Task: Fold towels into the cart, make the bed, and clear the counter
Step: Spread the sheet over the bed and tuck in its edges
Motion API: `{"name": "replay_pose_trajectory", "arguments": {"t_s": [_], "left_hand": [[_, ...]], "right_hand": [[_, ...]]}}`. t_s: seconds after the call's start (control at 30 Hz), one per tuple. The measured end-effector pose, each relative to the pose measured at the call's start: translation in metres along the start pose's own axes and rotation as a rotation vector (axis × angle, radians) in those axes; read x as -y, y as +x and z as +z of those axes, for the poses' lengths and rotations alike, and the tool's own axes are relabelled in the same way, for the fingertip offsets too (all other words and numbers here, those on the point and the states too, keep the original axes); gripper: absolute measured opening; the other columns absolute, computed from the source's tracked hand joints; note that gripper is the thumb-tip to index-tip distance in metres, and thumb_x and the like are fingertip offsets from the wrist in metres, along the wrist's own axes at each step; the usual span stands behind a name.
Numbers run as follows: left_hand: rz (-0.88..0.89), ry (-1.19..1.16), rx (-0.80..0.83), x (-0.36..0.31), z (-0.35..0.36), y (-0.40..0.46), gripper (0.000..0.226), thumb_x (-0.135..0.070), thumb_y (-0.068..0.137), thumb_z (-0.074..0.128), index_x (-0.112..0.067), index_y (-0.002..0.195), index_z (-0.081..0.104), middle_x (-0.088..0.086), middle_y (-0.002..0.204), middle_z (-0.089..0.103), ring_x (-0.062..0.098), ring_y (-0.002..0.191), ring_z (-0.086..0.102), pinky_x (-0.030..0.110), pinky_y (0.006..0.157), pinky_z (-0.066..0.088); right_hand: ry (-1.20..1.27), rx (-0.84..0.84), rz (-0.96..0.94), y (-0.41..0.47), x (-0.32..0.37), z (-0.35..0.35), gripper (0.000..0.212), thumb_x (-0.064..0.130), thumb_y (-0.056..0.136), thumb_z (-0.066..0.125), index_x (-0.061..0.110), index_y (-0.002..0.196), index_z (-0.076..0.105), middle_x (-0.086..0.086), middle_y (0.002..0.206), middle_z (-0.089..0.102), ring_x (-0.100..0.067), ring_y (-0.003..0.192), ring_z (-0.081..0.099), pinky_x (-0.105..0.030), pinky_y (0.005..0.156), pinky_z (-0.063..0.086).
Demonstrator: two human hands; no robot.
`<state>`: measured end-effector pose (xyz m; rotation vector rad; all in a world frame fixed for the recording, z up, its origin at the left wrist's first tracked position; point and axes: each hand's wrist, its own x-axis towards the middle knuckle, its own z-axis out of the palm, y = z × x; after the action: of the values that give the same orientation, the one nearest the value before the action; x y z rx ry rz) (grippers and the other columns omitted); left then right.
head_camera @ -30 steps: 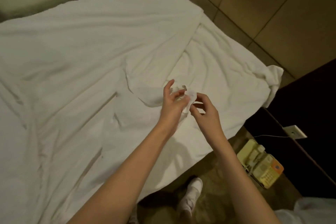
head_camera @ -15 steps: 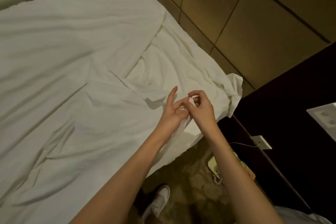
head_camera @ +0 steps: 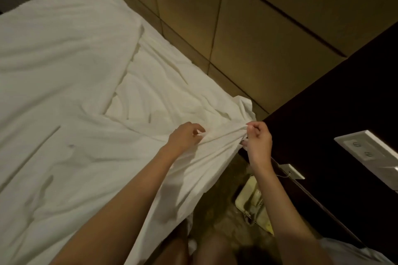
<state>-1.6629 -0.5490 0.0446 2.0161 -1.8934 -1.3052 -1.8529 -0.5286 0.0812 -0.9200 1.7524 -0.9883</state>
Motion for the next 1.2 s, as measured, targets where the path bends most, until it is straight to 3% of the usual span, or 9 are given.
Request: {"name": "replay_pose_trajectory", "arguments": {"t_s": [0.2,0.33,0.43,0.53,0.63,0.73,0.87,1.0,1.2], "left_hand": [[0.033,-0.083,-0.146,-0.040,0.016,0.043,0.010,-0.013,0.095,0.049,-0.012,0.094,0.058,0.009,0.091,0.057,0.025,0.085,0.055,0.030,0.070,0.036],[0.146,-0.024,-0.188,-0.074,0.025,0.061,0.008,-0.007,0.095,0.046,-0.010,0.093,0.054,0.002,0.070,0.052,0.021,0.070,0.048,0.030,0.062,0.032],[0.247,0.056,-0.179,-0.099,0.032,0.082,0.013,-0.001,0.092,0.045,-0.005,0.097,0.056,0.010,0.088,0.060,0.027,0.083,0.055,0.031,0.067,0.035],[0.327,0.066,-0.206,-0.124,0.045,0.104,0.018,0.003,0.090,0.046,-0.003,0.100,0.059,0.012,0.102,0.058,0.025,0.089,0.055,0.026,0.069,0.034],[0.316,0.111,-0.228,-0.124,0.065,0.122,0.031,0.005,0.088,0.044,-0.008,0.111,0.061,0.012,0.116,0.052,0.025,0.096,0.054,0.023,0.071,0.035],[0.209,0.229,-0.109,-0.096,0.085,0.129,0.049,0.003,0.085,0.045,-0.020,0.126,0.057,0.008,0.137,0.043,0.028,0.119,0.046,0.043,0.089,0.045],[0.239,0.543,-0.034,-0.074,0.104,0.116,0.046,-0.021,0.092,0.045,-0.035,0.135,0.047,-0.005,0.153,0.027,0.022,0.142,0.015,0.062,0.109,0.012],[0.468,0.567,0.032,-0.077,0.120,0.099,0.042,-0.049,0.096,0.032,-0.035,0.127,0.057,-0.008,0.144,0.044,0.014,0.142,0.022,0.046,0.114,-0.005],[0.334,0.515,0.068,-0.067,0.130,0.091,0.040,-0.049,0.093,0.047,-0.033,0.129,0.055,-0.002,0.124,0.063,0.016,0.121,0.049,0.029,0.101,0.015]], "right_hand": [[0.102,0.016,0.127,0.039,-0.030,-0.033,0.027,0.005,0.096,0.045,0.032,0.100,0.047,-0.008,0.110,0.058,-0.028,0.107,0.057,-0.043,0.087,0.050],[0.071,0.151,0.221,0.058,-0.045,-0.052,0.046,0.000,0.089,0.052,0.033,0.120,0.043,-0.010,0.120,0.057,-0.025,0.107,0.057,-0.034,0.079,0.051],[0.022,0.205,0.239,0.068,-0.052,-0.065,0.040,-0.001,0.087,0.048,0.028,0.115,0.050,-0.008,0.125,0.053,-0.026,0.112,0.053,-0.038,0.085,0.049],[0.040,0.121,0.269,0.079,-0.059,-0.076,0.028,0.003,0.092,0.048,0.024,0.110,0.051,-0.009,0.118,0.055,-0.024,0.102,0.057,-0.029,0.070,0.048],[0.133,0.095,0.267,0.091,-0.071,-0.079,0.039,0.007,0.091,0.057,0.026,0.121,0.041,0.000,0.108,0.055,-0.016,0.095,0.059,-0.027,0.069,0.051],[0.120,0.166,0.228,0.099,-0.094,-0.072,0.053,0.002,0.089,0.057,0.029,0.126,0.031,-0.003,0.109,0.057,-0.018,0.097,0.060,-0.036,0.080,0.051],[0.016,0.231,0.155,0.086,-0.126,-0.058,0.042,-0.013,0.083,0.047,0.024,0.103,0.050,0.002,0.116,0.056,-0.018,0.110,0.054,-0.026,0.083,0.050],[0.027,0.211,0.163,0.071,-0.140,-0.053,0.060,-0.022,0.073,0.035,0.024,0.101,0.062,0.003,0.119,0.060,-0.019,0.113,0.055,-0.031,0.085,0.048],[0.085,0.220,0.233,0.064,-0.150,-0.054,0.045,-0.011,0.088,0.044,0.023,0.113,0.060,-0.003,0.118,0.060,-0.018,0.110,0.058,-0.029,0.085,0.051]]}}
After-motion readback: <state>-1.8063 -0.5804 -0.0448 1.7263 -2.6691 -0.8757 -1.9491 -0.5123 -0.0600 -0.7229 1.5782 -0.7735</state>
